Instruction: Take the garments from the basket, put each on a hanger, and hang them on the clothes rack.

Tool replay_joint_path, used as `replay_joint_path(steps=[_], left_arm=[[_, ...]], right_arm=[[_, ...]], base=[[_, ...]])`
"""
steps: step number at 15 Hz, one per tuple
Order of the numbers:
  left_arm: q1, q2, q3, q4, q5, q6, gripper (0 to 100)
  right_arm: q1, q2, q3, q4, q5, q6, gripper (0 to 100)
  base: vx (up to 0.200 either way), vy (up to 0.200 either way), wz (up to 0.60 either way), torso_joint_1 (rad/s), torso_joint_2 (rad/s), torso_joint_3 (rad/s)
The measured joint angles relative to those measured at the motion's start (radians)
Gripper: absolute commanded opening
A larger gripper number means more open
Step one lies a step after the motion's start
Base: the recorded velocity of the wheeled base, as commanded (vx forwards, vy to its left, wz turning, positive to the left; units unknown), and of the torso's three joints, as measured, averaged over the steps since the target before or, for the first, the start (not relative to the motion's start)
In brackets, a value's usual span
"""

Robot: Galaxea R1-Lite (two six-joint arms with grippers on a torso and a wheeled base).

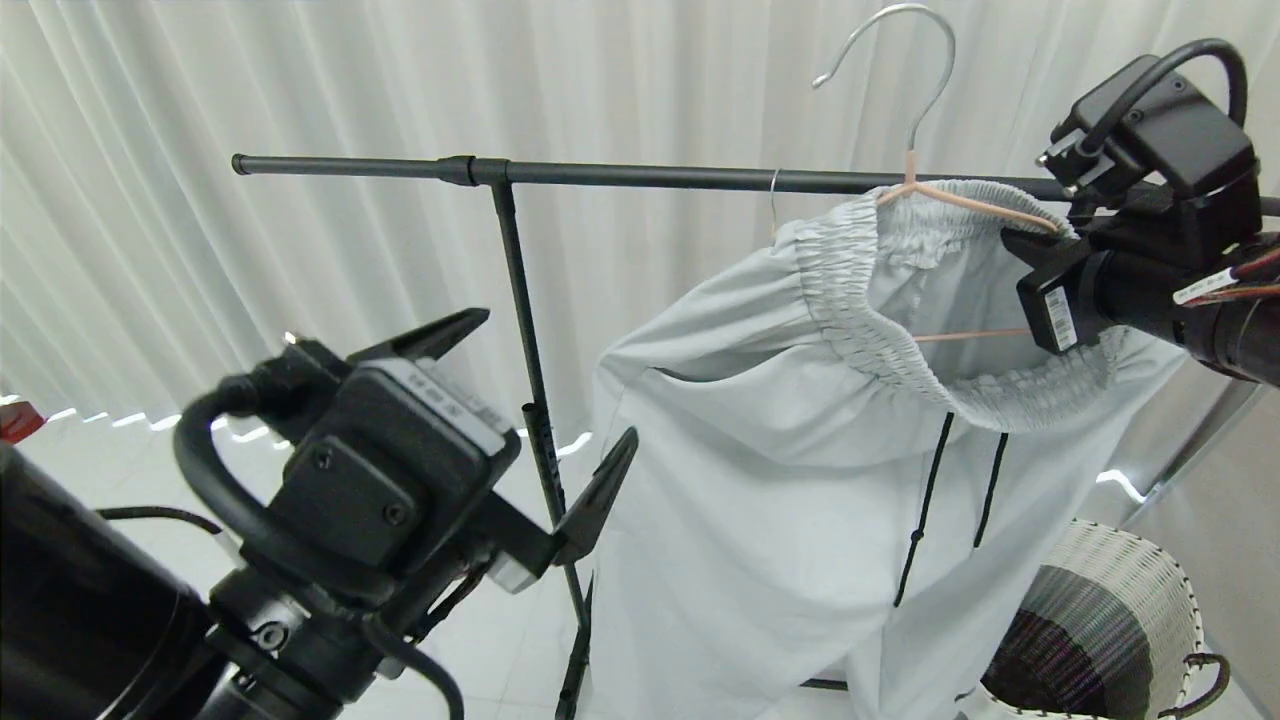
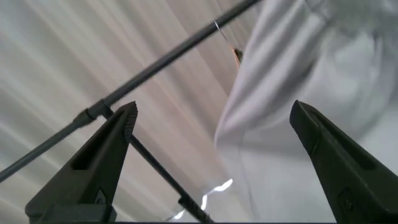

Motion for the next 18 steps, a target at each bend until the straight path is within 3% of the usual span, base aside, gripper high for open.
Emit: replay_joint_path(steps=[2, 5, 9, 13, 14, 18], left_arm=[[0.067, -0.014, 0.107, 0.002, 0.021, -0.022, 100], [0.1, 0.019, 0.17, 0.001, 0.008, -0.167, 100], [0.109, 0.11, 0.142, 0.0, -0.037, -0.312, 100], [0.188, 0.159, 0.093, 0.0, -0.042, -0.326, 100], [0.197, 0.164, 0.09, 0.0, -0.043, -0.326, 0], [0.208, 0.174, 0.091, 0.0, -0.044, -0.327, 0]], right_arm=[[-0.005, -0.014, 0.0, 0.0, -0.001, 0.0, 0], [0.0, -0.031, 0.0, 0.0, -0.001, 0.0, 0], [0.047, -0.057, 0.007, 0.0, -0.001, 0.0, 0], [0.079, -0.093, 0.039, 0.0, -0.001, -0.001, 0], [0.084, -0.101, 0.05, 0.0, -0.001, -0.001, 0], [0.1, -0.117, 0.071, 0.0, -0.001, -0.001, 0]], base=[[0.0, 0.0, 0.0, 0.0, 0.0, 0.0], [0.0, 0.0, 0.0, 0.0, 0.0, 0.0], [0.0, 0.0, 0.0, 0.0, 0.0, 0.0], [0.0, 0.0, 0.0, 0.0, 0.0, 0.0], [0.0, 0.0, 0.0, 0.0, 0.0, 0.0], [0.0, 0.0, 0.0, 0.0, 0.0, 0.0]])
